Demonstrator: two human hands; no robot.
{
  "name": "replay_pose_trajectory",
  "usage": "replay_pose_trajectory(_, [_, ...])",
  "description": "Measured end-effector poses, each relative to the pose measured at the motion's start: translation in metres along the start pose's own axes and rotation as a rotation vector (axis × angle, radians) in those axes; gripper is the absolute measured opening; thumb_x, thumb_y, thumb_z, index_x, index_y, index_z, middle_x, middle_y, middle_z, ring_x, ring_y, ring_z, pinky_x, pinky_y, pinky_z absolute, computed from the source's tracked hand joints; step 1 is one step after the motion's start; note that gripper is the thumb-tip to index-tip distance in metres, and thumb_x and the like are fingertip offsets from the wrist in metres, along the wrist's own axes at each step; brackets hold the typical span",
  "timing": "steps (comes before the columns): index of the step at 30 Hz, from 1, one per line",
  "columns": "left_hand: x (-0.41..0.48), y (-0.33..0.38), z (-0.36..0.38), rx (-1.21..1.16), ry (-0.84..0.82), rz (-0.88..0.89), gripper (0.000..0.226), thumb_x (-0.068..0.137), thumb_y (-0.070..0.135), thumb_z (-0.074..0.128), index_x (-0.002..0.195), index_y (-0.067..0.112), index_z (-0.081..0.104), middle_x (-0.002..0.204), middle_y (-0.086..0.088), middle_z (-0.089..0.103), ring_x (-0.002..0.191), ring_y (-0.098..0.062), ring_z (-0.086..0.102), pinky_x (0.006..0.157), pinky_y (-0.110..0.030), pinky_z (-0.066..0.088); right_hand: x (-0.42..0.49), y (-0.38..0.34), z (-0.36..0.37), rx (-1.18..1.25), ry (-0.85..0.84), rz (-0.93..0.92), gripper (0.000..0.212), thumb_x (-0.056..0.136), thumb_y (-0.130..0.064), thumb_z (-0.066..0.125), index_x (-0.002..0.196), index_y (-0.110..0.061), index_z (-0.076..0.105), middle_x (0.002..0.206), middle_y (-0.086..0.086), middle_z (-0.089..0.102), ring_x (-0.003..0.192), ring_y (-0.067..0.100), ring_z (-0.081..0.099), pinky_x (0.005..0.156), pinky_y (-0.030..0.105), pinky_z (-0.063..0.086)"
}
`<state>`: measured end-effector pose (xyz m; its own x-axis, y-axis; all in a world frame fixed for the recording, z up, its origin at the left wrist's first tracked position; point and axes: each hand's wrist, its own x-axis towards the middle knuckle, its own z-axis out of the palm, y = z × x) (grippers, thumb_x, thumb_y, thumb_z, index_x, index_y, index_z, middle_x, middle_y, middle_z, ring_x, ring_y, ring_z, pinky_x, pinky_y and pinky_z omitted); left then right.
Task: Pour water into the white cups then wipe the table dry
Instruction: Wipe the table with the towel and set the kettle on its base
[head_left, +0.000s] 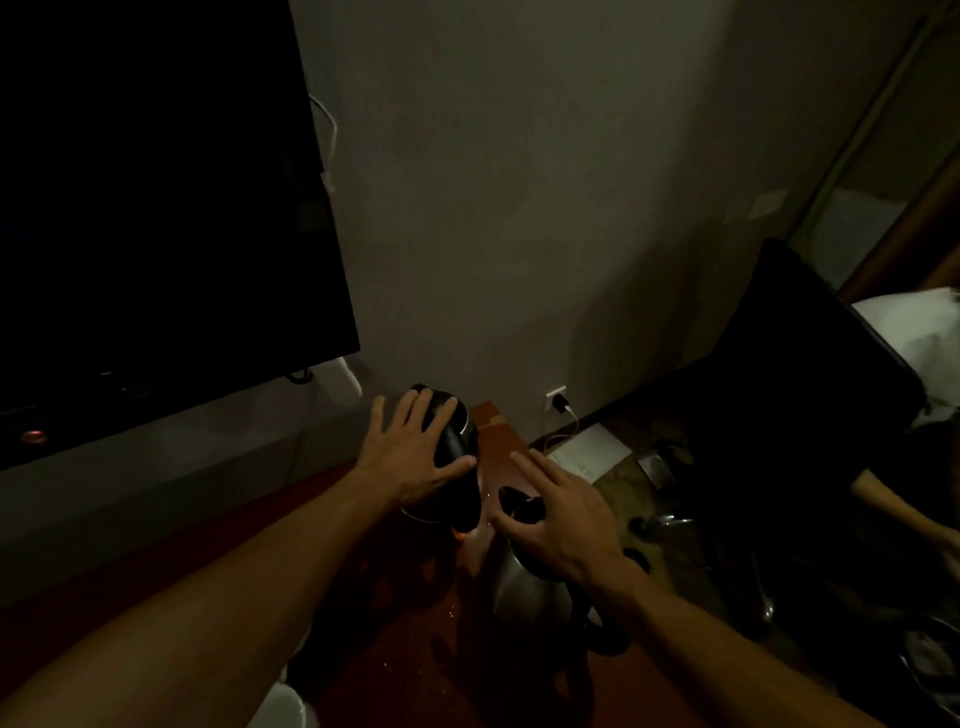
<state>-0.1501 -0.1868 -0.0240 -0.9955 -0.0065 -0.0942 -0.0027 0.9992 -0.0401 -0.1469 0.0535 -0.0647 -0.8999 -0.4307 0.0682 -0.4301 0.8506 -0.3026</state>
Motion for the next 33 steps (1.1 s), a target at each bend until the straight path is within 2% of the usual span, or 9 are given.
replay_pose_trajectory(3, [0.012, 0.007, -0.003, 0.013, -0.019, 0.015, 0.092, 0.084, 0.087, 0.016, 0.157, 0.037, -0.009, 0.167, -0.006, -0.010, 0.153, -0.025, -0.013, 0.118, -0.062, -0.010, -0.007, -0.006, 0.004, 0.039, 0.007, -0.028, 0.091, 0.075, -0.091, 0.036, 0.153, -0.049, 0.015, 0.164, -0.014, 0.020, 0.144, 0.014, 0.032, 0.115, 0.044, 0.034])
replay_pose_trajectory(6, [0.021, 0.011, -0.004, -0.048, -0.057, -0.020, 0.095, 0.082, 0.088, 0.023, 0.157, 0.039, -0.009, 0.167, -0.004, -0.012, 0.152, -0.027, -0.015, 0.117, -0.066, -0.005, -0.014, -0.006, 0.004, 0.041, 0.006, -0.016, 0.092, 0.074, -0.091, 0.037, 0.153, -0.048, 0.017, 0.164, -0.012, 0.020, 0.145, 0.013, 0.032, 0.113, 0.042, 0.037])
replay_pose_trajectory(10, [0.029, 0.016, -0.004, -0.145, -0.151, -0.062, 0.096, 0.083, 0.086, 0.035, 0.156, 0.042, -0.009, 0.166, -0.003, -0.017, 0.151, -0.032, -0.018, 0.115, -0.070, 0.011, -0.021, -0.008, 0.005, 0.013, -0.050, 0.016, 0.092, 0.074, -0.092, 0.032, 0.154, -0.048, 0.013, 0.164, -0.009, 0.017, 0.147, 0.018, 0.027, 0.111, 0.048, 0.039])
replay_pose_trajectory(15, [0.043, 0.027, -0.011, -0.202, -0.240, -0.120, 0.096, 0.085, 0.070, 0.057, 0.157, 0.037, 0.003, 0.165, -0.003, -0.015, 0.149, -0.041, -0.018, 0.108, -0.071, 0.030, -0.021, -0.009, 0.005, -0.010, -0.119, 0.060, 0.092, 0.072, -0.093, 0.029, 0.151, -0.050, 0.012, 0.161, -0.010, 0.019, 0.144, 0.021, 0.024, 0.100, 0.049, 0.046])
replay_pose_trajectory(23, [0.056, 0.031, -0.019, -0.291, -0.274, -0.189, 0.089, 0.078, 0.054, 0.075, 0.150, 0.039, 0.025, 0.163, -0.004, -0.002, 0.146, -0.048, -0.005, 0.106, -0.070, 0.035, -0.020, -0.011, 0.008, -0.013, -0.204, 0.133, 0.097, 0.062, -0.095, 0.028, 0.147, -0.053, 0.007, 0.161, -0.007, 0.017, 0.146, 0.026, 0.016, 0.101, 0.056, 0.040])
replay_pose_trajectory(29, [0.057, 0.032, -0.021, -0.331, -0.280, -0.220, 0.094, 0.074, 0.050, 0.081, 0.150, 0.037, 0.027, 0.161, -0.006, 0.000, 0.147, -0.047, -0.003, 0.105, -0.071, 0.035, -0.019, -0.010, 0.008, -0.021, -0.220, 0.142, 0.098, 0.060, -0.095, 0.030, 0.146, -0.054, 0.007, 0.157, -0.004, 0.024, 0.143, 0.029, 0.021, 0.097, 0.055, 0.043])
replay_pose_trajectory(33, [0.058, 0.032, -0.022, -0.378, -0.271, -0.272, 0.100, 0.074, 0.047, 0.083, 0.152, 0.036, 0.022, 0.162, -0.010, -0.011, 0.146, -0.051, -0.011, 0.109, -0.071, 0.030, -0.016, -0.006, 0.009, -0.023, -0.243, 0.145, 0.098, 0.061, -0.093, 0.038, 0.146, -0.055, 0.005, 0.156, -0.002, 0.024, 0.142, 0.032, 0.022, 0.097, 0.055, 0.044])
